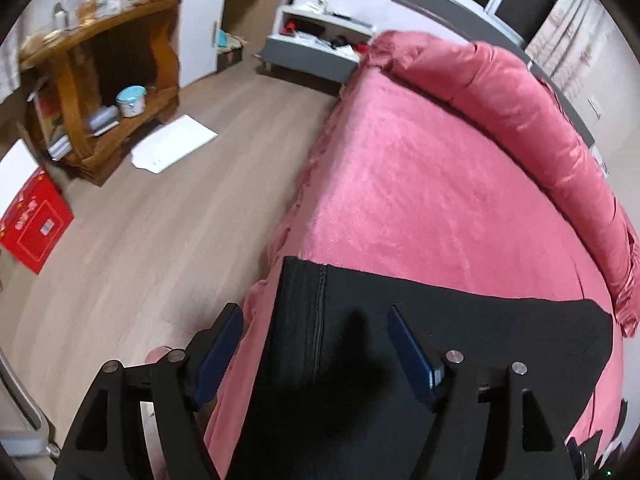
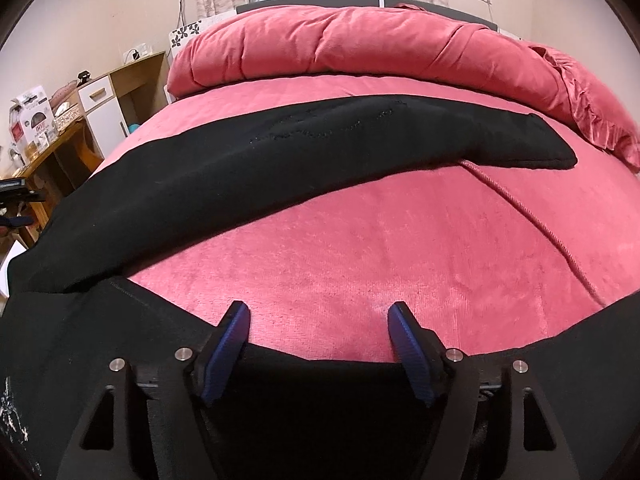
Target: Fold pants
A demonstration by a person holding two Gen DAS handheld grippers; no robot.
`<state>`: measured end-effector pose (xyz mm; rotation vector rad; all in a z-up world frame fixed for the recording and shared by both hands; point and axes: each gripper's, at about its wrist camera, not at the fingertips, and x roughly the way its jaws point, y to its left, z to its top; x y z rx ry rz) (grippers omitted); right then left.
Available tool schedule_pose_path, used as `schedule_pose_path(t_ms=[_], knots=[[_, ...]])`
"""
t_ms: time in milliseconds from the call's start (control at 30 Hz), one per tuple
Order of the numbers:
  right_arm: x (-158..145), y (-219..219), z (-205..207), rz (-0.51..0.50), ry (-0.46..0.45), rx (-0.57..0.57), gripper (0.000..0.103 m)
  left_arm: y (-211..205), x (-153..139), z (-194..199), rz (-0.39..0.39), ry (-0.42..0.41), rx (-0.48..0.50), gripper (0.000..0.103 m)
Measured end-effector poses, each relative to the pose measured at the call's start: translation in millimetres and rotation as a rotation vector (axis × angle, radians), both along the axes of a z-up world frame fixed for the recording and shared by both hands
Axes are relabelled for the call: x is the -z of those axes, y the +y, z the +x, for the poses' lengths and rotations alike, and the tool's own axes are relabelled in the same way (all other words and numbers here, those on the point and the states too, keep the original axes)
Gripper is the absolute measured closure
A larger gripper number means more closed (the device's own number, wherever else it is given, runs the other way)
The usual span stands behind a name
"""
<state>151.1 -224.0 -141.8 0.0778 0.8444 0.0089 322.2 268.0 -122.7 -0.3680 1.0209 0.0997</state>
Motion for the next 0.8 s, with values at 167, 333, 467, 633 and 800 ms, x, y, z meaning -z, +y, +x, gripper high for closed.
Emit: schedule_pose_path(t_ms=[167,333,467,633,800], knots=[[3,-2,-1,0.009,0.001,-0.006,0.025,3,22,20,0.026,0.024,0.003,0.029],[5,-1,0,0.009,0.003,-0.010,0.022,0,32,26,-0.021,-0.012,0.024,0.050],[5,-1,1,0.018,0.003,-0.012,0.022,-15,25,21,0.052,-0.044,0.082,0.084],[5,-1,1,0.018,0.003,-0.012,0.022,-36,1,3,0.170,-0.109,0.141,0.090],[5,-1,0,0.017,0.003,-0.012,0.022,-28,-45,-41,0.060,-0.235,0.076,0.091]])
